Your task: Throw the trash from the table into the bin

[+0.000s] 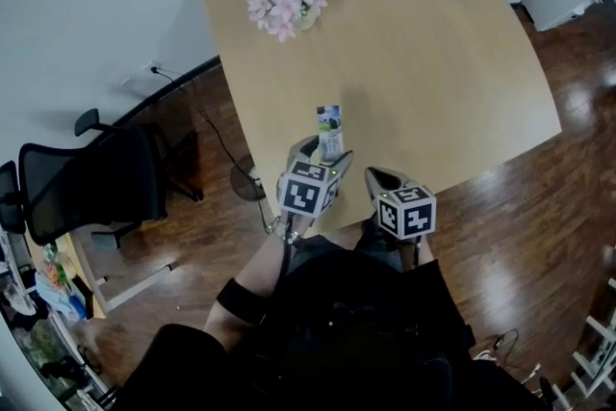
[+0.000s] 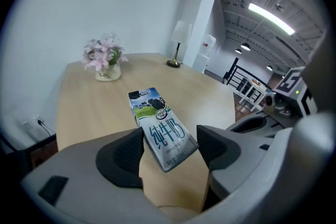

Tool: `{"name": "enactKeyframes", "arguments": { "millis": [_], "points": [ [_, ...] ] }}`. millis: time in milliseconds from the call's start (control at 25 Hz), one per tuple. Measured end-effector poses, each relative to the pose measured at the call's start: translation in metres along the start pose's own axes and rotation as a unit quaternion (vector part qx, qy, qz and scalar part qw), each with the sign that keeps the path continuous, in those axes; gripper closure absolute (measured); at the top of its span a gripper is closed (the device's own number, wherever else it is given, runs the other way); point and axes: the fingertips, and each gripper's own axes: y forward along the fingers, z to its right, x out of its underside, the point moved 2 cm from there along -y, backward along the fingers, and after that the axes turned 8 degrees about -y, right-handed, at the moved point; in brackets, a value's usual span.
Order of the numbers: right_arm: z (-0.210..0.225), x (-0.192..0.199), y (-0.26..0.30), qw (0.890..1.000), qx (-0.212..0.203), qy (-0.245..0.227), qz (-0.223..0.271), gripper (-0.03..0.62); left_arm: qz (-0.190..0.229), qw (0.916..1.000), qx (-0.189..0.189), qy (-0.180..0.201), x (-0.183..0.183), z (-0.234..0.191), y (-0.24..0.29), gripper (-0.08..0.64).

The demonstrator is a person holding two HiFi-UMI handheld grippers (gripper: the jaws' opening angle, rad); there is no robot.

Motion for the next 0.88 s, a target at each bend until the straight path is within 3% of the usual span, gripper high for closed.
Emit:
{"name": "enactKeyframes", "arguments": {
  "millis": [360, 880],
  "points": [
    [-0.110, -0.008, 0.073, 0.995, -0.055, -0.068, -0.050, 0.584, 0.019, 0.9967, -0.034, -0.071, 0.061, -0.104, -0.073, 0.229],
    [-0.270, 0.010, 0.180, 0.967, -0.137, -0.175, -0.127, 0.584, 0.030, 0.9731, -0.104, -0.204, 0.188, -0.248, -0.156, 0.232]
  ]
}}
